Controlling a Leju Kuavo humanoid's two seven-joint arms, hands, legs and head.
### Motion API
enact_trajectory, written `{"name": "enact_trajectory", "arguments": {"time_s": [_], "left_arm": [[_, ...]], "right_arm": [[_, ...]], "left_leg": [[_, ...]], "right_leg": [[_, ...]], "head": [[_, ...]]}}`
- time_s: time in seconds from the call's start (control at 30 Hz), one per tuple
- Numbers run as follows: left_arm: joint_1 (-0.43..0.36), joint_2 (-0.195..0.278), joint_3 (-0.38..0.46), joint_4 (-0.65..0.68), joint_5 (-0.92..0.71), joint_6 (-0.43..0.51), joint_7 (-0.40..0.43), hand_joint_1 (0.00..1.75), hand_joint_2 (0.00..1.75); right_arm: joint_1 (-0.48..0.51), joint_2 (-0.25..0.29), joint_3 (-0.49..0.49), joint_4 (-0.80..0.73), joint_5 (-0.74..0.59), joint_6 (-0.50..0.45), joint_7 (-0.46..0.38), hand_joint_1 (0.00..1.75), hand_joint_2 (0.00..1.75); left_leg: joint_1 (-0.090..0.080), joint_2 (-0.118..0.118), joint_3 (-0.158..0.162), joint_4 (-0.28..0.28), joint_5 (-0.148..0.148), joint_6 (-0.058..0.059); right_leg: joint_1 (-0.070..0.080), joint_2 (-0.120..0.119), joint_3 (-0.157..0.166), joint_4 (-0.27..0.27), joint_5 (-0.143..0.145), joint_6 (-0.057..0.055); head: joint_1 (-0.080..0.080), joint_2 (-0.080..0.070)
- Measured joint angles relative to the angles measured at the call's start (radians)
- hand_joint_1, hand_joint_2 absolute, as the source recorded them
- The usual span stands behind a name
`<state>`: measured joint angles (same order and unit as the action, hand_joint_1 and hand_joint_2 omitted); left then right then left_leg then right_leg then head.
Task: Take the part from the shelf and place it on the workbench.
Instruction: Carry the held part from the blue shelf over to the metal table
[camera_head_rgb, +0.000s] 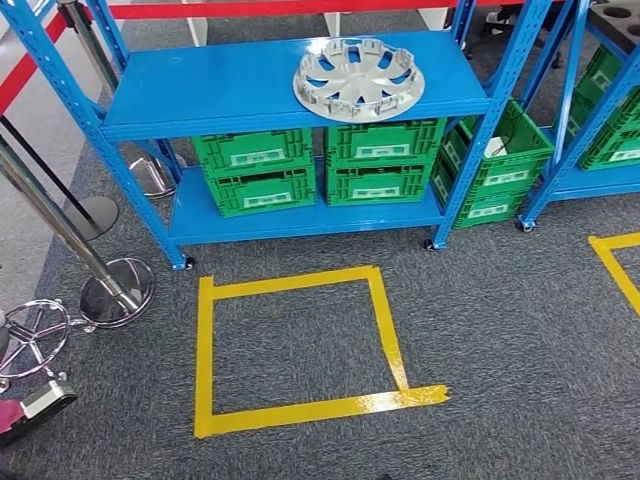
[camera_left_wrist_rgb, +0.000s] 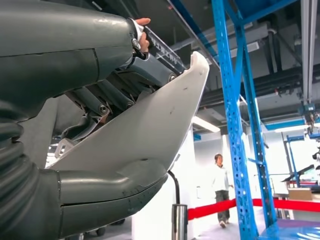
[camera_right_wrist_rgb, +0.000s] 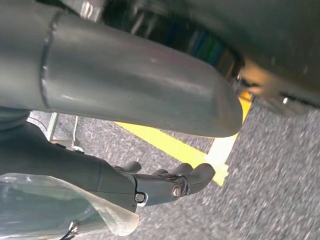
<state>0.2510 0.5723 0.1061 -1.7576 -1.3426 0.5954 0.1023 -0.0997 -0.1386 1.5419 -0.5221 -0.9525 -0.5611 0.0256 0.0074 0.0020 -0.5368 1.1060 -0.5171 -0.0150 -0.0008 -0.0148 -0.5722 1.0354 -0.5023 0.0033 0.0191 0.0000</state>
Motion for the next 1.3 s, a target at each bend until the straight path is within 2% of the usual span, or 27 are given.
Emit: {"name": "enact_trajectory", "arguments": {"time_s": [0.07,0.13,0.2,0.27,0.3,0.33,0.37,0.4,0.43,0.47,0.53,0.6,0.63,0.67,0.7,0.73,0.8,0.83,0.87,0.9,0.93,0.97,1.0,1.07,1.13,1.2,1.3], "left_arm": [[-0.019,-0.001,-0.012,-0.004,-0.018,-0.018,0.003,1.75,1.75],[-0.037,-0.003,-0.026,-0.005,-0.032,-0.030,0.009,1.75,1.75],[-0.053,-0.005,-0.042,-0.007,-0.039,-0.036,0.013,1.75,1.75],[-0.067,-0.006,-0.057,-0.008,-0.043,-0.038,0.019,1.75,1.75],[-0.073,-0.008,-0.064,-0.008,-0.045,-0.039,0.021,1.75,1.75],[-0.078,-0.009,-0.071,-0.008,-0.047,-0.039,0.023,1.75,1.75],[-0.082,-0.010,-0.077,-0.008,-0.048,-0.039,0.024,1.75,1.75],[-0.087,-0.010,-0.083,-0.008,-0.050,-0.039,0.025,1.75,1.75],[-0.093,-0.011,-0.089,-0.008,-0.052,-0.039,0.027,1.75,1.75],[-0.099,-0.010,-0.094,-0.008,-0.054,-0.040,0.029,1.75,1.75],[-0.115,-0.009,-0.104,-0.008,-0.060,-0.041,0.037,1.75,1.75],[-0.131,-0.004,-0.114,-0.008,-0.063,-0.042,0.043,1.75,1.75],[-0.137,-0.002,-0.118,-0.008,-0.064,-0.042,0.045,1.75,1.75],[-0.141,0.001,-0.123,-0.007,-0.064,-0.042,0.046,1.75,1.75],[-0.144,0.003,-0.127,-0.007,-0.064,-0.043,0.047,1.75,1.75],[-0.147,0.004,-0.131,-0.007,-0.064,-0.043,0.047,1.75,1.75],[-0.153,0.006,-0.138,-0.006,-0.064,-0.044,0.049,1.75,1.75],[-0.156,0.006,-0.141,-0.005,-0.063,-0.044,0.050,1.75,1.75],[-0.158,0.006,-0.145,-0.004,-0.063,-0.044,0.052,1.75,1.75],[-0.160,0.006,-0.148,-0.004,-0.062,-0.045,0.053,1.75,1.75],[-0.162,0.007,-0.151,-0.003,-0.062,-0.045,0.055,1.75,1.75],[-0.165,0.009,-0.153,-0.003,-0.061,-0.045,0.056,1.75,1.75],[-0.167,0.011,-0.154,-0.003,-0.060,-0.046,0.057,1.75,1.75],[-0.174,0.015,-0.156,-0.003,-0.050,-0.052,0.059,1.75,1.75],[-0.180,0.018,-0.160,-0.002,-0.025,-0.069,0.059,1.75,1.75],[-0.187,0.018,-0.166,0.000,0.006,-0.090,0.059,1.75,1.75],[-0.192,0.018,-0.177,0.001,0.032,-0.104,0.059,1.75,1.75]], "right_arm": [[0.008,-0.001,-0.008,-0.006,0.003,-0.028,0.000,0.00,0.00],[0.019,-0.005,-0.015,-0.016,0.004,-0.045,0.000,0.00,0.00],[0.029,-0.012,-0.022,-0.026,0.004,-0.055,0.002,0.00,0.00],[0.036,-0.019,-0.028,-0.041,0.004,-0.063,0.004,0.00,0.00],[0.038,-0.023,-0.031,-0.049,0.004,-0.067,0.005,0.00,0.00],[0.038,-0.026,-0.034,-0.056,0.004,-0.069,0.006,0.00,0.00],[0.039,-0.030,-0.036,-0.062,0.004,-0.073,0.008,0.00,0.00],[0.041,-0.035,-0.040,-0.069,0.004,-0.077,0.010,0.00,0.00],[0.042,-0.040,-0.044,-0.077,0.004,-0.082,0.013,0.00,0.00],[0.043,-0.046,-0.047,-0.085,0.004,-0.088,0.016,0.00,0.00],[0.044,-0.058,-0.054,-0.105,0.007,-0.099,0.023,0.00,0.00],[0.045,-0.066,-0.058,-0.125,0.011,-0.108,0.029,0.00,0.00],[0.047,-0.068,-0.059,-0.134,0.012,-0.110,0.031,0.00,0.00],[0.049,-0.071,-0.060,-0.142,0.012,-0.112,0.033,0.00,0.00],[0.052,-0.074,-0.060,-0.148,0.012,-0.112,0.034,0.00,0.00],[0.054,-0.076,-0.061,-0.153,0.012,-0.112,0.035,0.00,0.00],[0.056,-0.079,-0.063,-0.162,0.012,-0.112,0.035,0.00,0.00],[0.056,-0.080,-0.064,-0.166,0.013,-0.112,0.035,0.00,0.00],[0.056,-0.080,-0.065,-0.170,0.013,-0.112,0.035,0.00,0.00],[0.056,-0.080,-0.067,-0.172,0.013,-0.112,0.035,0.00,0.00],[0.056,-0.081,-0.068,-0.175,0.013,-0.112,0.035,0.00,0.00],[0.056,-0.081,-0.070,-0.177,0.013,-0.112,0.035,0.00,0.00],[0.056,-0.082,-0.072,-0.180,0.012,-0.112,0.035,0.00,0.00],[0.057,-0.084,-0.076,-0.186,0.011,-0.111,0.034,0.00,0.00],[0.060,-0.086,-0.078,-0.189,0.010,-0.109,0.033,0.00,0.00],[0.064,-0.088,-0.079,-0.190,0.010,-0.106,0.036,0.00,0.00],[0.068,-0.089,-0.079,-0.193,0.012,-0.103,0.043,0.00,0.00]], "left_leg": [[-0.005,-0.004,0.034,-0.066,-0.016,0.008],[-0.006,-0.001,0.027,-0.082,-0.004,0.019],[-0.002,0.003,0.010,-0.095,0.015,0.034],[0.000,0.006,-0.018,-0.098,0.036,0.043],[-0.001,0.007,-0.034,-0.096,0.047,0.045],[-0.003,0.008,-0.050,-0.094,0.059,0.045],[-0.004,0.009,-0.067,-0.091,0.071,0.045],[-0.005,0.010,-0.084,-0.089,0.083,0.044],[-0.007,0.010,-0.100,-0.087,0.095,0.043],[-0.008,0.009,-0.113,-0.085,0.106,0.042],[-0.010,0.008,-0.129,-0.085,0.131,0.035],[-0.009,0.008,-0.133,-0.093,0.158,0.025],[-0.007,0.008,-0.136,-0.098,0.167,0.020],[-0.006,0.007,-0.141,-0.096,0.157,0.014],[-0.005,0.005,-0.147,-0.079,0.123,0.008],[-0.003,0.004,-0.154,-0.041,0.068,0.002],[0.003,0.004,-0.163,0.083,-0.044,-0.009],[0.005,0.004,-0.163,0.145,-0.065,-0.012],[0.006,0.004,-0.155,0.185,-0.058,-0.015],[0.006,0.003,-0.135,0.194,-0.031,-0.016],[0.007,0.003,-0.100,0.167,-0.001,-0.015],[0.007,0.003,-0.050,0.108,0.011,-0.013],[0.006,0.002,0.006,0.030,0.004,-0.010],[0.001,0.001,0.079,-0.089,-0.033,0.002],[-0.003,0.002,0.082,-0.121,-0.033,0.018],[-0.002,0.005,0.062,-0.127,-0.009,0.035],[-0.002,0.007,0.020,-0.127,0.026,0.048]], "right_leg": [[0.001,-0.001,-0.012,0.003,0.016,0.011],[0.000,0.002,-0.021,0.002,0.025,0.022],[0.001,0.008,-0.042,0.035,-0.023,0.031],[0.000,0.011,-0.071,0.132,-0.118,0.037],[-0.001,0.012,-0.081,0.192,-0.151,0.038],[-0.001,0.012,-0.083,0.239,-0.159,0.038],[0.000,0.012,-0.074,0.262,-0.142,0.038],[0.000,0.012,-0.051,0.254,-0.107,0.035],[0.001,0.012,-0.013,0.214,-0.070,0.031],[0.002,0.013,0.038,0.148,-0.055,0.026],[0.006,0.013,0.138,-0.008,-0.073,0.017],[0.010,0.014,0.172,-0.082,-0.090,0.011],[0.009,0.013,0.161,-0.082,-0.080,0.006],[0.007,0.011,0.148,-0.082,-0.066,-0.001],[0.005,0.008,0.133,-0.082,-0.051,-0.008],[0.003,0.006,0.117,-0.082,-0.036,-0.014],[0.005,0.002,0.087,-0.076,-0.008,-0.021],[0.006,0.002,0.069,-0.070,0.004,-0.021],[0.006,0.001,0.049,-0.062,0.016,-0.021],[0.006,0.001,0.025,-0.051,0.026,-0.020],[0.005,0.001,0.001,-0.039,0.035,-0.018],[0.005,0.001,-0.020,-0.028,0.043,-0.015],[0.006,0.002,-0.036,-0.019,0.050,-0.011],[0.008,0.004,-0.053,-0.012,0.065,0.000],[0.005,0.004,-0.060,-0.016,0.083,0.013],[0.001,0.008,-0.079,0.002,0.064,0.025],[-0.002,0.013,-0.134,0.160,-0.062,0.036]], "head": [[0.001,0.000],[0.000,0.000],[0.004,0.000],[0.009,0.000],[0.011,0.000],[0.011,0.000],[0.012,0.000],[0.012,0.000],[0.012,0.000],[0.012,0.000],[0.011,0.000],[0.011,0.000],[0.011,0.000],[0.011,0.000],[0.007,0.000],[0.004,0.000],[-0.001,0.000],[-0.001,0.000],[-0.001,0.000],[-0.001,0.000],[-0.001,0.000],[-0.001,0.000],[-0.001,0.000],[-0.001,0.000],[-0.001,0.000],[0.000,0.000],[0.007,0.000]]}}
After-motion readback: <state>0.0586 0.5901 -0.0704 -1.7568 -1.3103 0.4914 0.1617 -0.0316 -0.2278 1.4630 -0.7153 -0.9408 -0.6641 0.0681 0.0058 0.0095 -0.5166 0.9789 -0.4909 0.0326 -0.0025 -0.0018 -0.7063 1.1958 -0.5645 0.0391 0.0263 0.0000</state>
